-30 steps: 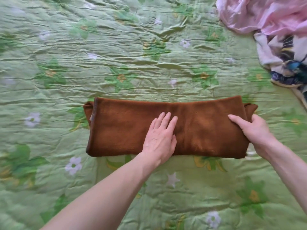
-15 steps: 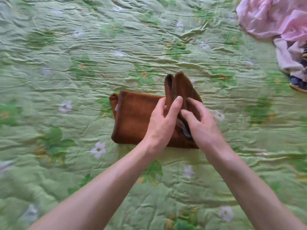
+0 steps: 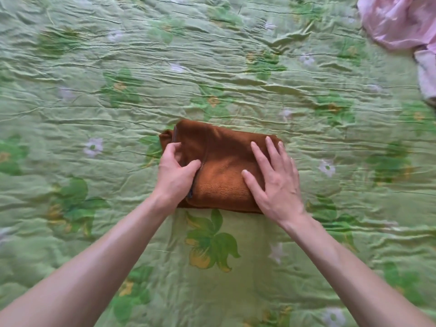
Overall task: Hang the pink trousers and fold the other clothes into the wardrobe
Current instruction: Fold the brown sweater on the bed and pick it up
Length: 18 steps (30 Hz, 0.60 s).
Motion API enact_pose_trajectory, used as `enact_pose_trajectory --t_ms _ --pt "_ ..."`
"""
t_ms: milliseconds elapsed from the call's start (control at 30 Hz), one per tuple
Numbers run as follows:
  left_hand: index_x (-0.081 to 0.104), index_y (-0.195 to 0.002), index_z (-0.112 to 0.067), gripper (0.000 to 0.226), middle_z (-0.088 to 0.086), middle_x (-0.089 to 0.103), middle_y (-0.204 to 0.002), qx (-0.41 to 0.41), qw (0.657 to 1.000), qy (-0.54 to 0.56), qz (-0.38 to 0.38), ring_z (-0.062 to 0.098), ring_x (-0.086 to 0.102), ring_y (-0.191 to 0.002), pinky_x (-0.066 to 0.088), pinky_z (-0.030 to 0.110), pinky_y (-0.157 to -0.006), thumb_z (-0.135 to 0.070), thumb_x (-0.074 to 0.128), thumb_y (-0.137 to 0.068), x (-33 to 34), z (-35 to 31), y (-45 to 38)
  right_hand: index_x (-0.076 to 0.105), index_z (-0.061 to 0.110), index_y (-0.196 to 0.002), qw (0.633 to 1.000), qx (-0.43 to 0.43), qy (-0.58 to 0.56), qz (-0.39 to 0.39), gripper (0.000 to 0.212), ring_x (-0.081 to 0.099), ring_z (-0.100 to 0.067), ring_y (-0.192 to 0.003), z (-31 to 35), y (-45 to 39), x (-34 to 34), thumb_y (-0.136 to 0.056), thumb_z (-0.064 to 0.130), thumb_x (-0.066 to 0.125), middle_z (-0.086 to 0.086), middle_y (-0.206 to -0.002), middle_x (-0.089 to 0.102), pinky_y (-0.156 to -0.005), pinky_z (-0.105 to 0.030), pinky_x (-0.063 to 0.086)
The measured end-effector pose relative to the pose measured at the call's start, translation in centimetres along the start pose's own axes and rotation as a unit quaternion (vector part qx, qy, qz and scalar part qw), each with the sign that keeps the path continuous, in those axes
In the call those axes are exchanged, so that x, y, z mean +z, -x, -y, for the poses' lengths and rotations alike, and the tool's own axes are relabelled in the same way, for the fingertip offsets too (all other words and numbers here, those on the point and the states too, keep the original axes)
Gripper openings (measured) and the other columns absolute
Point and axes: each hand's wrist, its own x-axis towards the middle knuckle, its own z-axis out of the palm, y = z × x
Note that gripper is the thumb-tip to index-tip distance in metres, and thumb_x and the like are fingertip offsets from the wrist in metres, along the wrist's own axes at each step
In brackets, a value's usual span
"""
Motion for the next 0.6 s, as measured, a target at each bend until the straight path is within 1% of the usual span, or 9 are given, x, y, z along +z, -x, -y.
enact_pose_trajectory --t_ms 67,133,233,267,333,400,433,500,600 --pt "0.053 -0.126 -0.016 0.042 -0.003 0.074 -0.111 0.037 0.998 -0.034 -0.046 -0.005 0.070 -0.092 0.057 0.027 -0.094 -0.004 0.070 -0.090 0.1 0.2 0.1 0.023 0.036 -0.164 1.000 -0.014 0.015 -0.006 0.068 -0.005 -0.021 -0.161 0.6 -0.2 2.1 -0.102 0.060 0.037 0.002 -0.174 0.008 -0.129 -0.050 0.008" --pt "0.050 -0.128 -0.020 0.043 -0.003 0.069 -0.117 0.079 0.986 -0.095 -0.109 0.010 0.068 -0.107 0.053 0.036 -0.102 -0.015 0.067 -0.089 0.4 0.4 0.6 0.026 0.032 -0.164 0.998 -0.030 0.050 -0.019 0.069 -0.005 -0.025 -0.161 1.2 -0.5 3.7 -0.102 0.058 0.039 0.001 -0.174 0.009 -0.128 -0.055 0.009" --pt "0.051 -0.135 -0.015 0.050 0.007 0.051 -0.132 0.191 0.927 -0.254 -0.199 0.027 0.048 -0.123 0.036 0.035 -0.111 -0.015 0.062 -0.086 1.3 0.5 1.9 0.026 0.031 -0.164 0.994 -0.029 0.101 -0.025 0.069 0.000 -0.028 -0.161 2.1 -0.6 5.3 -0.101 0.058 0.038 -0.001 -0.174 0.010 -0.127 -0.057 0.011" --pt "0.052 -0.136 -0.013 0.051 0.010 0.049 -0.136 0.240 0.908 -0.287 -0.191 0.028 0.046 -0.126 0.033 0.035 -0.112 -0.013 0.062 -0.087 1.7 0.2 2.2 0.024 0.031 -0.164 0.993 -0.028 0.114 -0.022 0.070 0.000 -0.028 -0.161 2.2 -0.5 5.5 -0.101 0.058 0.037 -0.001 -0.174 0.009 -0.127 -0.057 0.010" --pt "0.053 -0.142 -0.011 0.051 0.011 0.049 -0.146 0.326 0.870 -0.352 -0.111 0.029 0.044 -0.137 0.033 0.040 -0.118 -0.013 0.060 -0.092 2.7 0.3 1.8 0.022 0.033 -0.164 0.994 -0.034 0.108 -0.006 0.069 0.000 -0.025 -0.161 2.0 -0.6 5.1 -0.102 0.060 0.033 0.001 -0.174 0.010 -0.128 -0.054 0.008" --pt "0.049 -0.152 -0.012 0.053 0.011 0.045 -0.159 0.359 0.821 -0.442 -0.036 0.031 0.035 -0.151 0.027 0.048 -0.124 -0.025 0.052 -0.100 3.4 1.4 0.3 0.033 0.032 -0.161 0.998 -0.037 0.039 -0.010 0.062 0.012 -0.020 -0.160 1.4 -1.4 4.0 -0.104 0.057 0.034 0.003 -0.171 0.025 -0.128 -0.051 0.013" --pt "0.044 -0.157 -0.014 0.057 0.011 0.039 -0.165 0.351 0.803 -0.482 -0.010 0.030 0.028 -0.156 0.022 0.050 -0.127 -0.034 0.046 -0.104 3.4 1.9 -0.5 0.044 0.029 -0.156 0.999 -0.035 -0.012 -0.038 0.057 0.022 -0.018 -0.157 1.1 -1.9 3.3 -0.105 0.052 0.037 0.003 -0.166 0.037 -0.127 -0.049 0.021" --pt "0.033 -0.163 -0.019 0.065 0.009 0.026 -0.172 0.324 0.789 -0.522 0.013 0.026 0.016 -0.161 0.015 0.051 -0.129 -0.047 0.036 -0.105 3.0 2.8 -1.7 0.055 0.022 -0.149 0.991 -0.025 -0.068 -0.110 0.049 0.033 -0.016 -0.153 0.4 -2.6 2.9 -0.106 0.043 0.043 0.003 -0.158 0.049 -0.123 -0.047 0.029" --pt "0.019 -0.167 -0.026 0.071 0.009 0.007 -0.176 0.312 0.791 -0.527 0.011 0.023 0.000 -0.163 0.007 0.049 -0.131 -0.054 0.032 -0.104 2.4 4.0 -2.3 0.042 0.025 -0.158 0.993 0.004 -0.007 -0.118 0.058 0.016 -0.019 -0.159 0.6 -2.4 4.7 -0.104 0.048 0.044 0.001 -0.169 0.030 -0.128 -0.046 0.016"
